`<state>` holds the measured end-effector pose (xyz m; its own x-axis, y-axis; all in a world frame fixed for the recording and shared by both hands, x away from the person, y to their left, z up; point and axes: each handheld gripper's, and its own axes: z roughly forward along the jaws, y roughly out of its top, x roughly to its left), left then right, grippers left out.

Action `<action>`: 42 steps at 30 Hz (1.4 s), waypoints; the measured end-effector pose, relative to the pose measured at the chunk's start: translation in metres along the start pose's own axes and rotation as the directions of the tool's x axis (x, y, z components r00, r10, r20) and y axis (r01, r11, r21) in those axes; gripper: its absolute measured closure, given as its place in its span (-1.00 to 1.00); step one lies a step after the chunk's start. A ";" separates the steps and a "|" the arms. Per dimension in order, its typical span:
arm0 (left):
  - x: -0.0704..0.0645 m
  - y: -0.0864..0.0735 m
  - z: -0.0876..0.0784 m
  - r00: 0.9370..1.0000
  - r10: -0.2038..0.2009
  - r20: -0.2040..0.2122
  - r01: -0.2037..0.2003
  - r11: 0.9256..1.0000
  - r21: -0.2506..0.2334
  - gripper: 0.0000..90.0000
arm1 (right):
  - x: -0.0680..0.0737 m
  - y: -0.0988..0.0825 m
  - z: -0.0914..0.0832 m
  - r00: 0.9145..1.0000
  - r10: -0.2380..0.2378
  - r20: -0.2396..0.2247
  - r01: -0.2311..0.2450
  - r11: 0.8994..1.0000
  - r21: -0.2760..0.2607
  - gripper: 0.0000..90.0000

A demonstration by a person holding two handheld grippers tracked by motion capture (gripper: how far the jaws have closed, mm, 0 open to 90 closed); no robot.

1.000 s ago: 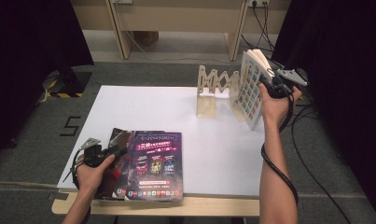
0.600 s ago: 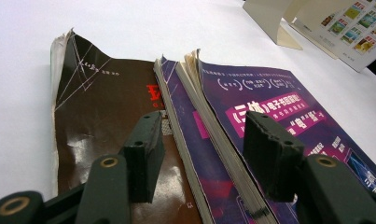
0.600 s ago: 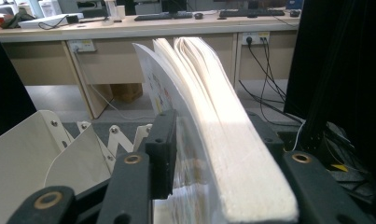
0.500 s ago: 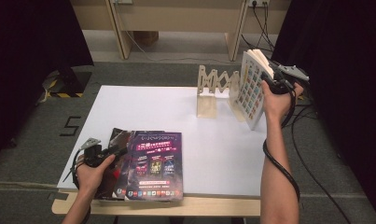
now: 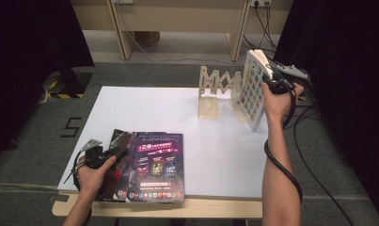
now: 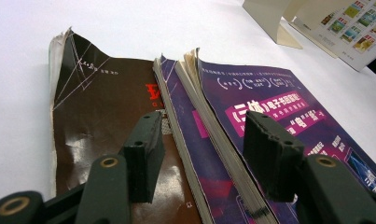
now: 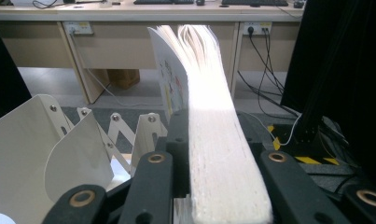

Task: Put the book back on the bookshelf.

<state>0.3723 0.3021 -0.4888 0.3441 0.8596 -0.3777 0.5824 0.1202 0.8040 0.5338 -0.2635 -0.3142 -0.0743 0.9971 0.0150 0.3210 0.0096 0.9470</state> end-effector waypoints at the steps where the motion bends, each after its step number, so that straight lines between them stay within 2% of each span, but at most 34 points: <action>1: 0.000 0.000 0.000 1.000 0.000 0.000 0.000 1.000 0.000 0.04 | 0.002 -0.001 0.000 1.000 -0.001 0.003 0.001 1.000 -0.006 0.66; 8: 0.001 0.000 0.000 1.000 -0.003 -0.003 0.003 1.000 0.000 0.04 | 0.006 -0.003 -0.001 0.999 0.030 0.018 -0.029 0.999 -0.046 0.66; 12: 0.002 -0.001 0.001 1.000 -0.006 -0.004 0.006 1.000 0.003 0.04 | 0.010 -0.001 -0.001 0.999 0.011 0.035 -0.008 0.997 -0.081 0.66; 17: 0.001 -0.001 0.002 1.000 -0.003 -0.001 0.003 1.000 0.005 0.04 | 0.009 0.000 -0.001 0.998 0.027 0.055 -0.020 0.991 -0.131 0.66; 19: 0.000 -0.001 0.002 1.000 -0.002 -0.001 0.002 1.000 0.004 0.04 | 0.008 -0.003 0.001 0.998 0.023 0.066 -0.013 0.990 -0.138 0.66; 23: 0.001 -0.001 0.002 1.000 -0.003 -0.001 0.003 1.000 0.004 0.04 | 0.009 -0.012 0.005 0.997 0.038 0.072 -0.028 0.990 -0.140 0.66; 24: 0.001 -0.001 0.002 1.000 -0.003 -0.001 0.003 1.000 0.004 0.04 | 0.010 -0.014 0.005 0.996 0.055 0.073 -0.044 0.989 -0.144 0.66; 25: 0.001 -0.001 0.002 1.000 -0.003 -0.001 0.003 1.000 0.004 0.04 | 0.009 -0.015 0.005 0.996 0.048 0.078 -0.036 0.988 -0.148 0.65; 28: 0.000 -0.001 0.002 1.000 -0.002 0.001 0.002 1.000 0.006 0.04 | 0.011 -0.017 0.003 0.997 0.031 0.066 -0.021 0.988 -0.153 0.64; 31: -0.001 -0.001 0.001 1.000 0.000 0.001 0.000 1.000 0.003 0.04 | 0.013 -0.017 0.001 0.998 0.044 0.036 -0.038 0.989 -0.146 0.57; 35: -0.001 0.000 0.000 1.000 0.001 0.002 -0.001 1.000 -0.002 0.04 | 0.013 -0.020 0.002 0.999 0.045 0.027 -0.042 0.993 -0.108 0.38; 37: -0.001 0.000 0.000 1.000 0.001 0.002 -0.001 1.000 -0.001 0.04 | 0.012 -0.022 0.002 0.998 0.056 0.014 -0.055 0.994 -0.096 0.33; 42: -0.002 -0.001 0.001 1.000 0.001 0.002 -0.001 1.000 0.001 0.04 | 0.007 -0.022 -0.002 0.999 0.053 0.011 -0.052 0.996 -0.076 0.25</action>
<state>0.3721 0.3003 -0.4890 0.3461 0.8588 -0.3777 0.5828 0.1187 0.8039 0.5247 -0.2566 -0.3347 -0.0466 0.9970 0.0618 0.2517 -0.0481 0.9666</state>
